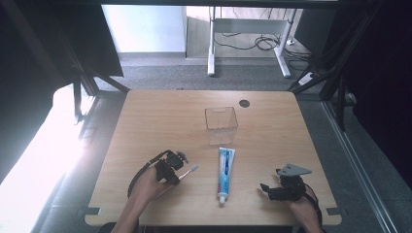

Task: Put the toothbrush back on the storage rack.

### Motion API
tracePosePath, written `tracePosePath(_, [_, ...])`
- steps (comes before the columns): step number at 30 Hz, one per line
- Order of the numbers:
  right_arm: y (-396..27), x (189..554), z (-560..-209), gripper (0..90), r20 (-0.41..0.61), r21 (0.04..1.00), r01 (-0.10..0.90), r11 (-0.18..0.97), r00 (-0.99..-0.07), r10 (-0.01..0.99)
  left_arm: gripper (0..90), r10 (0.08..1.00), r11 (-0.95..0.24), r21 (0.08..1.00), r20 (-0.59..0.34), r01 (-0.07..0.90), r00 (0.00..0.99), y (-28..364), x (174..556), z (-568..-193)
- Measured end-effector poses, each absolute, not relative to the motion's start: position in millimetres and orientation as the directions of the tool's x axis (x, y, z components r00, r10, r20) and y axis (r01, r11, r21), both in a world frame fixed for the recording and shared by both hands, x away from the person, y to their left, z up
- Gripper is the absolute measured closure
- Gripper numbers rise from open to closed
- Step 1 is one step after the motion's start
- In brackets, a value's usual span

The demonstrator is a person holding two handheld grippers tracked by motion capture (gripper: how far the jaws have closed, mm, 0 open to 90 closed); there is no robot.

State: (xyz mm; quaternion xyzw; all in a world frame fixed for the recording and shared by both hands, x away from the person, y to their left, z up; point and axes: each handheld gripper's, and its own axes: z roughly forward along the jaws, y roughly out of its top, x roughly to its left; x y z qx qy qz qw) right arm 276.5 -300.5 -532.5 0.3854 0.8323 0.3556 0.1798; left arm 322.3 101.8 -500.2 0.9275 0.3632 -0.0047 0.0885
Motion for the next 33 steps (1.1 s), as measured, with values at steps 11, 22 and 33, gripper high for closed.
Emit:
tracePosePath(11, [-300.4,276.5,-532.7,13.3,-0.025,0.730,0.514,0.450,-0.638,0.770,78.8,0.656,-0.722,0.213,-0.093,0.658,0.749,103.9,321.9,-492.2])
tracePosePath(22, [-300.4,276.4,-532.6,13.2,-0.023,0.730,0.515,0.448,-0.638,0.770,78.9,0.653,-0.697,0.292,-0.119,0.655,0.748,108.4,322.4,-477.4])
tracePosePath(33, [-300.8,277.2,-533.2,9.0,-0.003,0.737,0.519,0.433,-0.638,0.770,78.8,0.650,-0.678,0.363,-0.109,0.639,0.752,108.0,327.1,-459.9])
